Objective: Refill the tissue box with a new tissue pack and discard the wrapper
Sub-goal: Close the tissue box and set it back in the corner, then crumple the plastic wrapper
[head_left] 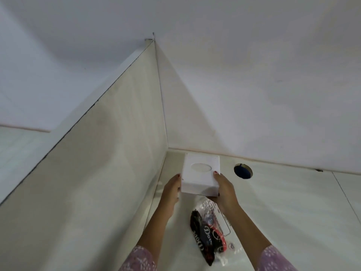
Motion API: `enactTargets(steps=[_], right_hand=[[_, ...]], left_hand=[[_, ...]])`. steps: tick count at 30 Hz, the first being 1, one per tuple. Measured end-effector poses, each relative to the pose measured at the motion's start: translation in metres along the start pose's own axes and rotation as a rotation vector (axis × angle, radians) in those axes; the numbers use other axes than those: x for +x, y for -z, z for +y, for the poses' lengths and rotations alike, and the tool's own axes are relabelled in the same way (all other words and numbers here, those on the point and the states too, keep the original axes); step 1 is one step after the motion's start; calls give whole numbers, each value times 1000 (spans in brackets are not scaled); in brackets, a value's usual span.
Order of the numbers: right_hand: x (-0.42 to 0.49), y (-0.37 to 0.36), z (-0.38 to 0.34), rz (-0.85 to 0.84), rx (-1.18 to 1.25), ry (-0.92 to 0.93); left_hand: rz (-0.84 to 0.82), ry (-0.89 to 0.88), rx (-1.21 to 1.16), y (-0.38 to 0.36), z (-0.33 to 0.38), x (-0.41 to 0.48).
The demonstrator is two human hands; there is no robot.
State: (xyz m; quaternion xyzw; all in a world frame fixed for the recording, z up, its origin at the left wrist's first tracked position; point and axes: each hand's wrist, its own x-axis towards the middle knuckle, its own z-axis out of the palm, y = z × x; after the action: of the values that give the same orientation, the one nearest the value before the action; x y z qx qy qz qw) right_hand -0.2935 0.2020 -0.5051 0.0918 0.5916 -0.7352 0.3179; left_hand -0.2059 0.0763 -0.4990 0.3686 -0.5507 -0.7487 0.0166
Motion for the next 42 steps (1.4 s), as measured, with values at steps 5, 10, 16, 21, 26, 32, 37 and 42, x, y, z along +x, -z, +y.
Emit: enactTargets(steps=[5, 10, 16, 21, 26, 32, 37, 42], right_hand=[[68, -9, -1, 46, -250, 60], [106, -5, 6, 93, -583, 169], [114, -1, 2, 86, -804, 209], [52, 18, -6, 82, -818, 326], [-48, 67, 71, -99, -1557, -115], [-131, 93, 136, 87, -1325, 305], [-172, 85, 114, 189, 79, 97], [-217, 96, 112, -61, 656, -4]], left_hand=[[64, -133, 240, -5, 4, 58], [71, -150, 431, -8, -2, 104], [120, -174, 598, -10, -2, 119], [223, -230, 437, -23, -11, 60], [39, -156, 671, -21, -80, -28], [-107, -202, 758, -12, -139, -103], [-173, -215, 348, -31, -133, -161], [-250, -521, 470, -57, -157, -202]])
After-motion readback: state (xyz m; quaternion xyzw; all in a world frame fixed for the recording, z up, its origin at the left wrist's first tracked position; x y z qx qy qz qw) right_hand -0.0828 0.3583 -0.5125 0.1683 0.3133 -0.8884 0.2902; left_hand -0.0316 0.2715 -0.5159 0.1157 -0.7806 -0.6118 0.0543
